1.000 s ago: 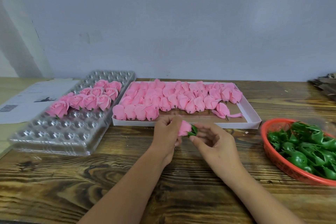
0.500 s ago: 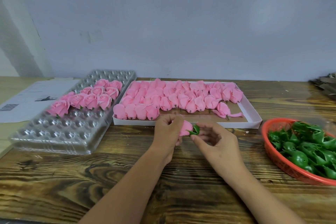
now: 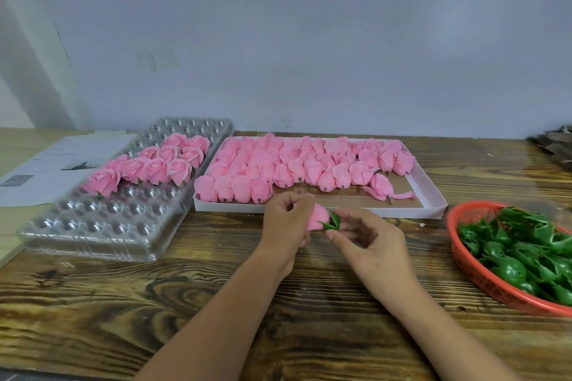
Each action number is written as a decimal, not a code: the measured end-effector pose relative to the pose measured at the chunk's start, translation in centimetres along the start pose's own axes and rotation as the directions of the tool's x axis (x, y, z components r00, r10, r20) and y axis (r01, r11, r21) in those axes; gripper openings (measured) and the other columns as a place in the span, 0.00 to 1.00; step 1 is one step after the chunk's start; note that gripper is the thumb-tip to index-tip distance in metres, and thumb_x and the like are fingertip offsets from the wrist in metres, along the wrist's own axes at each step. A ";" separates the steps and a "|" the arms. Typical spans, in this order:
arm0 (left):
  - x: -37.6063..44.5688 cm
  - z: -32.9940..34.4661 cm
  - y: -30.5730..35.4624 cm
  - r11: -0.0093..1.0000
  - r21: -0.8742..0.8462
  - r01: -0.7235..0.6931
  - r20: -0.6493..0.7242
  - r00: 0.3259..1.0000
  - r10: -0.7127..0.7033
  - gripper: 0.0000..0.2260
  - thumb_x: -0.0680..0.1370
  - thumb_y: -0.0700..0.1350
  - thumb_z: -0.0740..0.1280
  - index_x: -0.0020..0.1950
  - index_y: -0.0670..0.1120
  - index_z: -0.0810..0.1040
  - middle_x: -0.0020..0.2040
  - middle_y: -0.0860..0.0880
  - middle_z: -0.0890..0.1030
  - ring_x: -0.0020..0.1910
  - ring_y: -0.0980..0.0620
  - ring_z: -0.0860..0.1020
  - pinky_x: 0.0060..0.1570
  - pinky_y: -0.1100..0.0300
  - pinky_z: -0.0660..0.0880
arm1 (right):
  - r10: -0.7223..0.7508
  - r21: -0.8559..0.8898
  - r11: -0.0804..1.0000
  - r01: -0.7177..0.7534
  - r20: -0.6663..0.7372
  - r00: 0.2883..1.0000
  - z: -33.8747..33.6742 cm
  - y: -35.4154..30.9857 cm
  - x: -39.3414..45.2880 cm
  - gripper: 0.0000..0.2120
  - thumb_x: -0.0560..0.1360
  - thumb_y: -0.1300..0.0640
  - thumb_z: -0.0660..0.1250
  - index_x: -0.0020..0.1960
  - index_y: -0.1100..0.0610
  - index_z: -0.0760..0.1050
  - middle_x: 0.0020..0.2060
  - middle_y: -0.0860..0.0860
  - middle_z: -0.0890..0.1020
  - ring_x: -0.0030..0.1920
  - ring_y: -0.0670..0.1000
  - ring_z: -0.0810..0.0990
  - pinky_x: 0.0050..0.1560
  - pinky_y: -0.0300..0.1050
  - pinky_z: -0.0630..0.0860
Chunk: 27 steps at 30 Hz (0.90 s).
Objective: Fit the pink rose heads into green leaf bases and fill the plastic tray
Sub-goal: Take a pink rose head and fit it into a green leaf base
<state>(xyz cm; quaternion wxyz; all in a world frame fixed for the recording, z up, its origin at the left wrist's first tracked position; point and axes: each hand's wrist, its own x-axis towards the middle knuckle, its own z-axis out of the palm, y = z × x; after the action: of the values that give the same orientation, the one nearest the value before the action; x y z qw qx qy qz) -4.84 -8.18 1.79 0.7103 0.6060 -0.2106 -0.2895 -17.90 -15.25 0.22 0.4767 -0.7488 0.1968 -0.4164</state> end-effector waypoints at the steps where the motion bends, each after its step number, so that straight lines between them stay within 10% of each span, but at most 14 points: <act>1: 0.0 0.0 0.0 1.000 -0.005 0.000 -0.003 1.000 0.000 0.12 0.82 0.41 0.67 0.38 0.43 0.75 0.32 0.48 0.76 0.21 0.57 0.67 0.18 0.66 0.62 | 0.008 0.013 1.000 -0.009 0.004 1.000 0.0 0.1 0.1 0.24 0.69 0.64 0.78 0.48 0.33 0.81 0.43 0.39 0.85 0.44 0.42 0.84 0.46 0.30 0.77; 19: -0.1 0.0 0.0 1.000 -0.016 -0.016 -0.017 1.000 0.016 0.11 0.81 0.40 0.67 0.38 0.43 0.75 0.31 0.49 0.75 0.21 0.59 0.68 0.18 0.66 0.62 | 0.008 0.012 1.000 -0.008 -0.009 1.000 -0.1 0.0 -0.1 0.22 0.69 0.66 0.76 0.52 0.41 0.79 0.38 0.42 0.82 0.35 0.42 0.79 0.41 0.31 0.75; 27: -0.1 0.0 0.1 1.000 -0.013 0.007 -0.016 1.000 -0.008 0.10 0.81 0.41 0.67 0.41 0.42 0.76 0.37 0.45 0.77 0.23 0.58 0.69 0.19 0.66 0.63 | 0.001 -0.008 1.000 -0.001 -0.001 1.000 -0.1 -0.1 -0.1 0.22 0.69 0.64 0.78 0.51 0.38 0.79 0.45 0.37 0.84 0.47 0.41 0.83 0.46 0.30 0.78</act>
<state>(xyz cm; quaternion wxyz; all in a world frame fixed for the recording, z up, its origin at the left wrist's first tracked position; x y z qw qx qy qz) -4.95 -8.11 1.86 0.7149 0.6044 -0.2006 -0.2887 -18.07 -15.21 0.33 0.4740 -0.7504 0.1989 -0.4156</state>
